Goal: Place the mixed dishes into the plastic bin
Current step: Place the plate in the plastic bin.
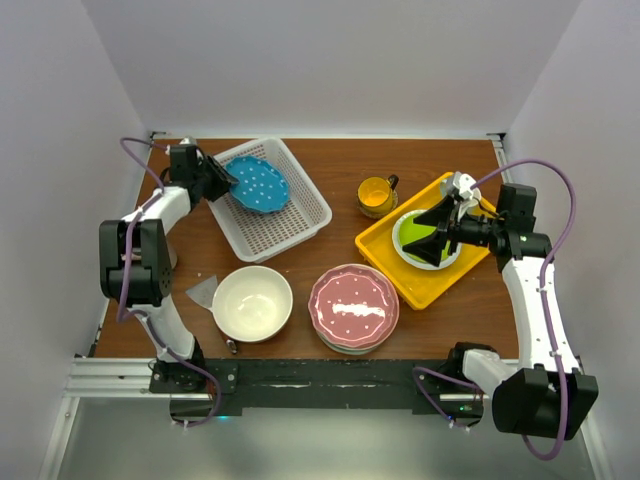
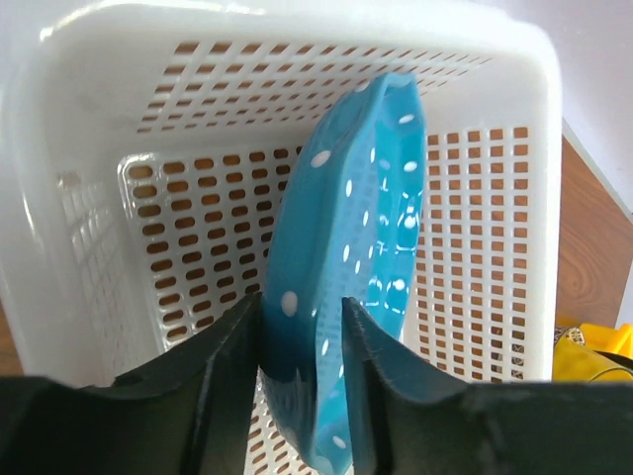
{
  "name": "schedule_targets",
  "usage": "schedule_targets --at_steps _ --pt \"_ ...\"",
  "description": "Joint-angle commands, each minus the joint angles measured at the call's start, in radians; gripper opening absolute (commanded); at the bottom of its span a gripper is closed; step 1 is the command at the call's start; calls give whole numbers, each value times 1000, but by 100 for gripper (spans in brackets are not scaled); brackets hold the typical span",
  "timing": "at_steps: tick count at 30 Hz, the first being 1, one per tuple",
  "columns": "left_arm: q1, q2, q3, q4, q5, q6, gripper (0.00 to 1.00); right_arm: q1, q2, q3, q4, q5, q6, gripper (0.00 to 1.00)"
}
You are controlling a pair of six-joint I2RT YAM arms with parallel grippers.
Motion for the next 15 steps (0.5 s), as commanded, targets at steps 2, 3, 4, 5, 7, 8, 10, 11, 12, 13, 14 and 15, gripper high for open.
schedule_targets --at_steps 2,3,4,5,7,8,10,11,12,13,14,15 --pt "0 16 90 3 3 44 48 -9 -22 2 19 -39 4 88" --pt "-2 17 95 -5 -9 51 50 -9 -23 0 19 -40 4 88" --pt "-2 19 99 -19 -15 57 55 -9 -23 2 19 -40 4 88" --pt "-2 22 101 -25 -20 62 58 -9 -23 0 18 -40 4 88" --pt "-2 26 113 -48 -34 82 60 -9 -22 2 19 -40 4 88" --pt "-5 31 118 -57 -38 88 61 -9 -23 0 18 -42 4 88" --pt "-3 32 130 -77 -55 102 62 -10 -23 0 19 -42 4 88" --pt "-6 32 133 -88 -65 105 64 -10 -23 0 18 -43 4 88" --pt "-7 39 151 -108 -92 113 66 -10 -23 0 19 -42 4 88" --pt "-10 42 158 -125 -101 122 67 -10 -23 2 16 -42 4 88" --pt "-16 40 164 -128 -109 128 67 -10 -23 2 18 -42 4 88" --pt "-19 40 171 -134 -127 143 67 -12 -25 2 18 -43 4 88"
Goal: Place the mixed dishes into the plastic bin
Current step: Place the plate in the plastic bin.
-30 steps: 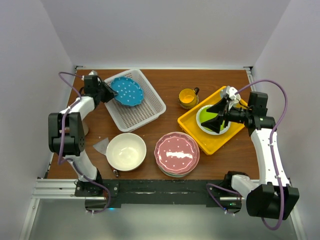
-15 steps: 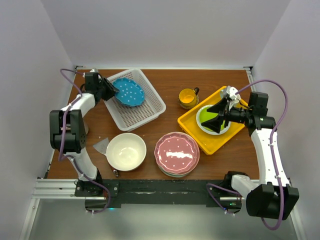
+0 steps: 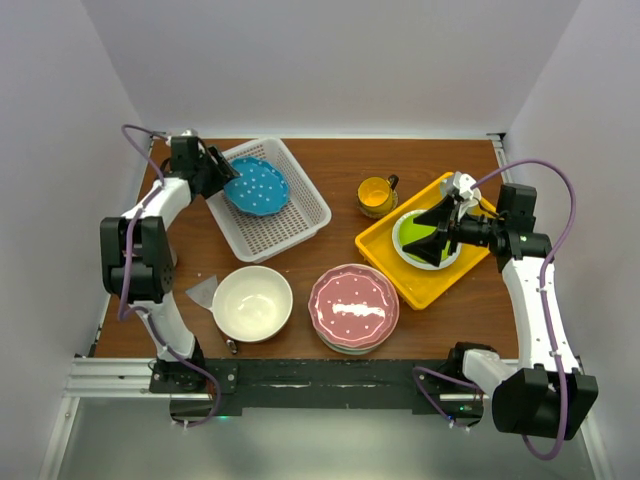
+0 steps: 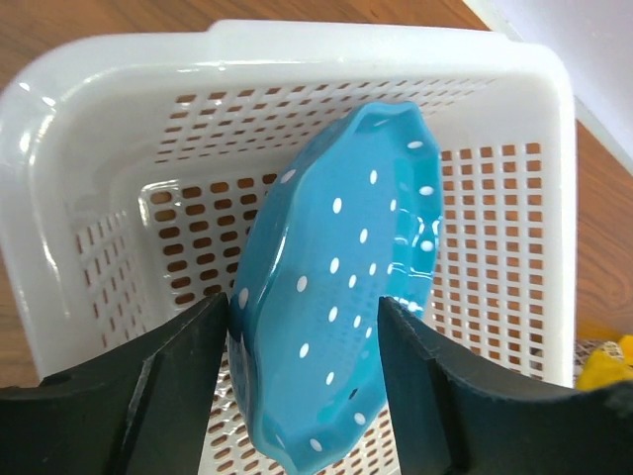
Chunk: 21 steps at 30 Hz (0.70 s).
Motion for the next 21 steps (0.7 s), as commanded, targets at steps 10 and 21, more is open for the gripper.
schedule_targets --at_steps 10,21 --pt "-49 24 127 -89 -152 140 68 -12 -25 2 16 -43 4 88" --pt "-50 8 158 -103 -158 184 68 -17 -25 1 16 -41 6 88"
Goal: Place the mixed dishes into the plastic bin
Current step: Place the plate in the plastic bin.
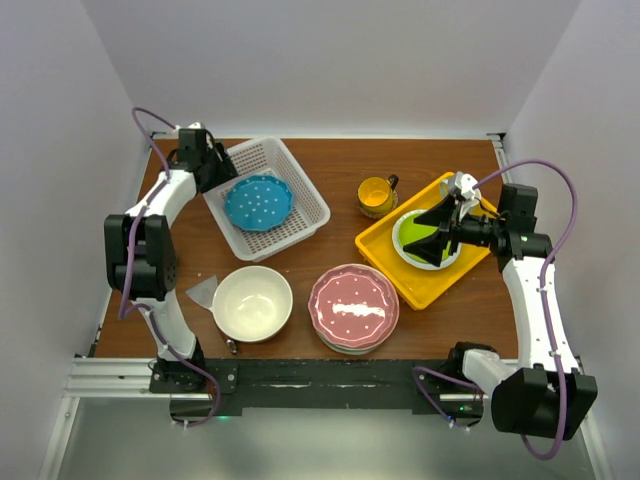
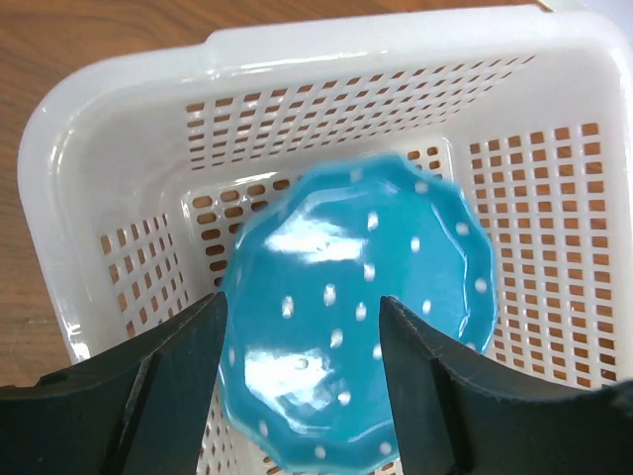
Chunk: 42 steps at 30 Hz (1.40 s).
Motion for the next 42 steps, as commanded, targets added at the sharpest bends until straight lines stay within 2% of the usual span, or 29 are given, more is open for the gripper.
schedule_targets --at_steps 1,11,17,26,33,38,42 --pt "-4 -18 60 20 -16 43 68 -8 -25 3 16 -25 4 88" --pt "-4 -65 68 17 -69 78 68 -11 -23 2 16 -22 3 88" --pt "-3 -150 31 49 -63 98 69 -14 -23 2 13 -22 0 88" --pt "-1 -364 -140 151 -27 119 81 -19 -30 5 0 -26 -23 88" --pt "12 -578 -266 166 -39 147 100 -24 -45 14 -43 -22 -85 88" --pt "15 -754 -401 212 -22 182 100 -28 -51 14 -57 -23 -105 88" --pt "15 -871 -486 223 50 191 100 -28 -42 28 -86 -20 -138 89"
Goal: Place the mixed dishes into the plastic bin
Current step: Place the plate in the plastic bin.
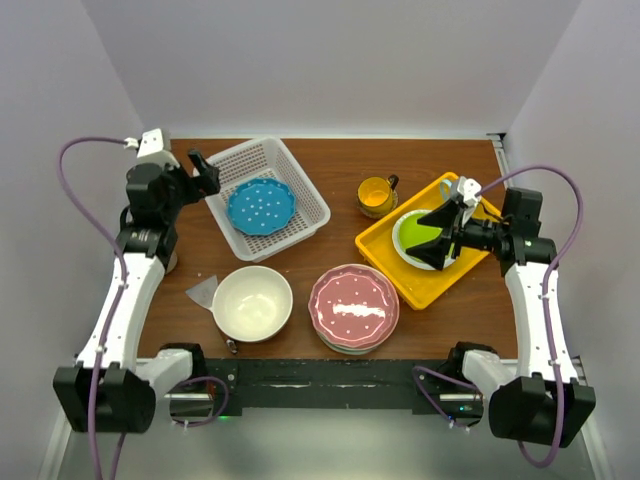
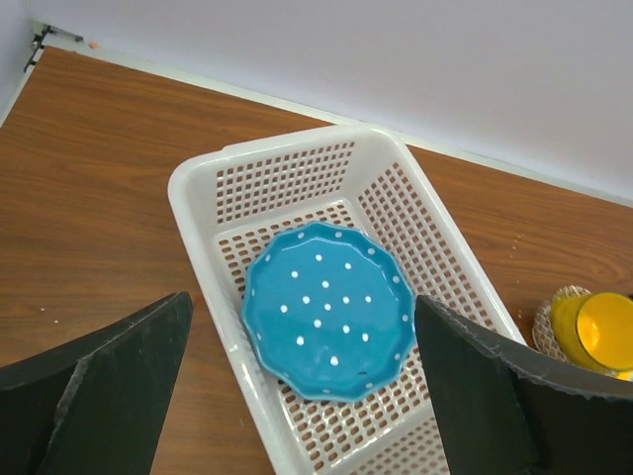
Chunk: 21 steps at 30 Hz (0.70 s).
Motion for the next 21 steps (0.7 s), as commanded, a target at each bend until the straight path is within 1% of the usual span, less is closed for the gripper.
schedule_targets --at_steps 1,3,8,10,13,16,21 --pt "7 -115 -81 62 80 45 100 -4 -1 34 -61 -20 -68 89" --pt "7 -163 -101 50 134 48 100 -4 13 57 -98 -2 -116 89" --pt "7 -241 -156 39 284 54 100 -4 56 112 -284 23 -255 88" --pt "5 -270 -190 45 324 54 100 -3 74 133 -325 41 -266 88" --pt "-3 -309 -244 67 395 54 100 -1 80 144 -336 72 -266 90" --pt "-30 -329 -283 78 416 72 100 10 94 146 -334 103 -254 90" --pt "-94 -359 -331 84 413 111 100 59 117 143 -292 172 -175 90"
